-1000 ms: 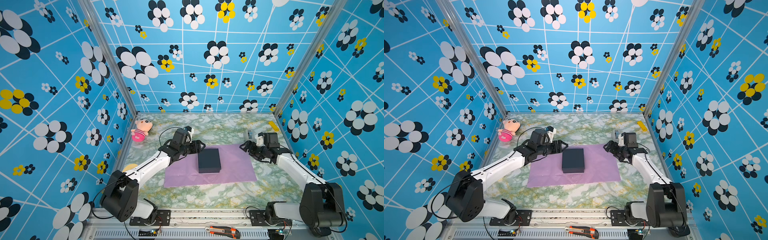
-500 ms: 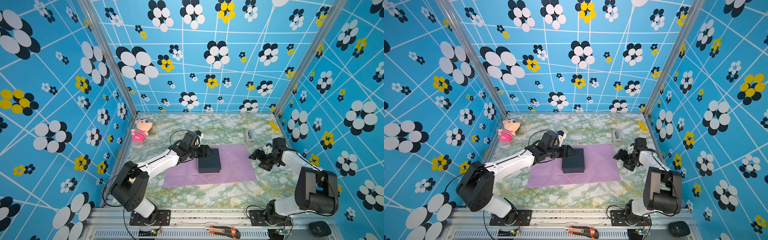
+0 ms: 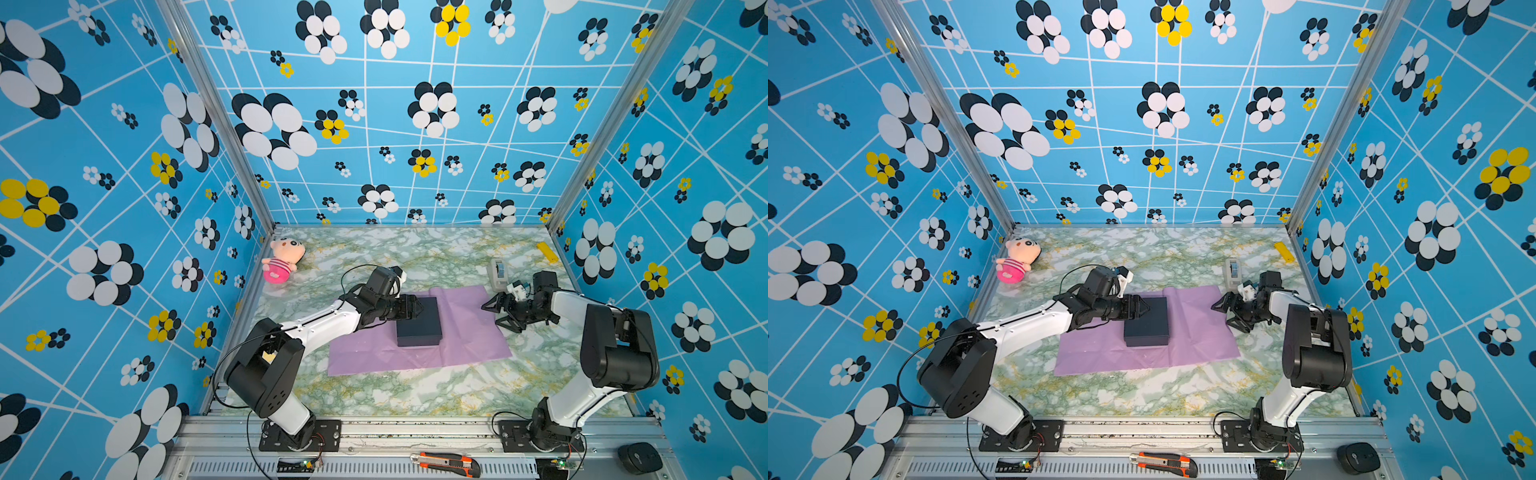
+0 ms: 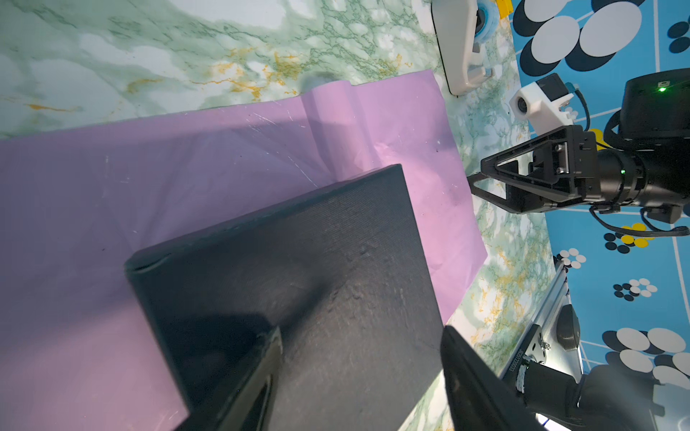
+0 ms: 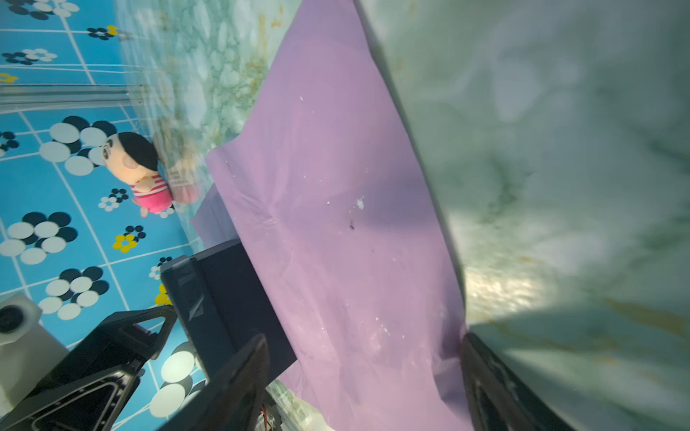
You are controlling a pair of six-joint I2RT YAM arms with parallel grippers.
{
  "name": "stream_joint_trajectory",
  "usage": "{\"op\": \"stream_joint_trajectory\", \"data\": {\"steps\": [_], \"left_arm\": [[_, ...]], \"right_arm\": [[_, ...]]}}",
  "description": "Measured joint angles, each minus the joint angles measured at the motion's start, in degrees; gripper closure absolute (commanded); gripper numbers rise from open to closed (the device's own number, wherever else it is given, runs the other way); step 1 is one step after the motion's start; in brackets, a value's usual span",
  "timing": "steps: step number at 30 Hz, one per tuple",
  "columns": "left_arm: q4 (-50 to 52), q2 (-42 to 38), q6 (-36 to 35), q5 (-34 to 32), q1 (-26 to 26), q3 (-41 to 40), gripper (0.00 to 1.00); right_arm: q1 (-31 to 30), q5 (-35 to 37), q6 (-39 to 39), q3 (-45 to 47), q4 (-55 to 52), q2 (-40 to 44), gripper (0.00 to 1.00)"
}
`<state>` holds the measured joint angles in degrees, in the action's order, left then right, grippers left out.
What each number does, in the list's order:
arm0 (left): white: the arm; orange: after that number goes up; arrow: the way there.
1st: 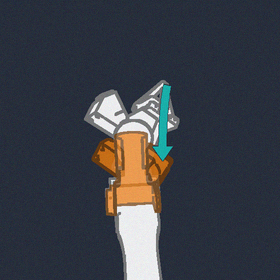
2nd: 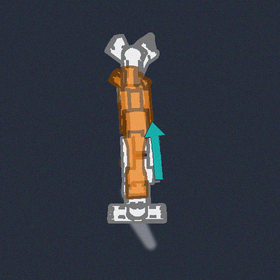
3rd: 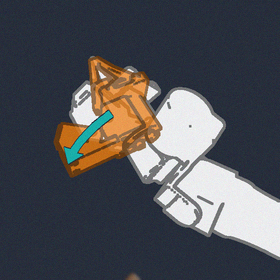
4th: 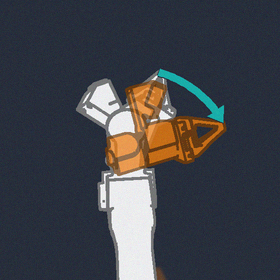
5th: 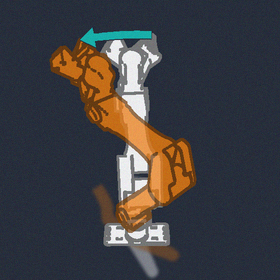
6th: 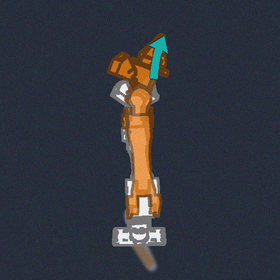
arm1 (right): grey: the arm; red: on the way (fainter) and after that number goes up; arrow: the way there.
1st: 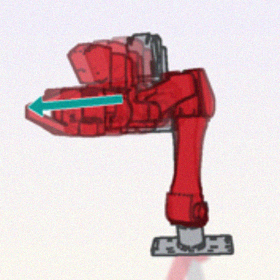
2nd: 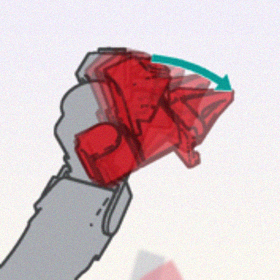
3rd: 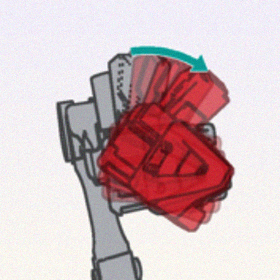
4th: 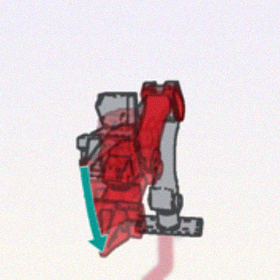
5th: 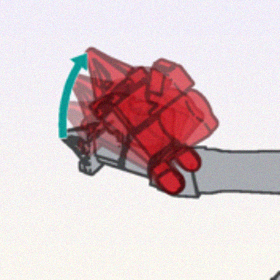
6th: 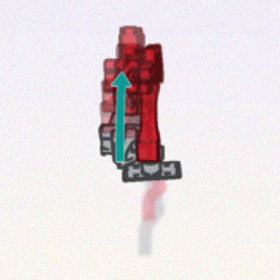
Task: Wrap a gift box in wrapping paper
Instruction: First fold the wrapping paper around the gift box.
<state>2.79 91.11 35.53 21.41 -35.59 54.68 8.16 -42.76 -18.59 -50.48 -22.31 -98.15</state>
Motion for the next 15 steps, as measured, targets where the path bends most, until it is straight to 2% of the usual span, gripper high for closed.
{"op": "stream_joint_trajectory", "data": {"steps": [6, 9, 15], "left_arm": [[-0.76, 0.35, 0.0, 0.02, 0.0, -0.04, 0.31], [-1.11, 0.37, -0.02, 0.0, 0.0, -0.2, 0.31], [-1.68, 0.63, -0.02, 0.0, 0.0, -0.2, 0.31]], "right_arm": [[-0.61, -5.16, 0.22, -1.95, 2.49, -3.52, 0.15], [-1.31, -5.18, 0.37, -3.74, 3.37, -4.81, 0.25], [-1.79, -6.95, 0.39, -6.1, 3.58, -5.35, 0.25]]}}
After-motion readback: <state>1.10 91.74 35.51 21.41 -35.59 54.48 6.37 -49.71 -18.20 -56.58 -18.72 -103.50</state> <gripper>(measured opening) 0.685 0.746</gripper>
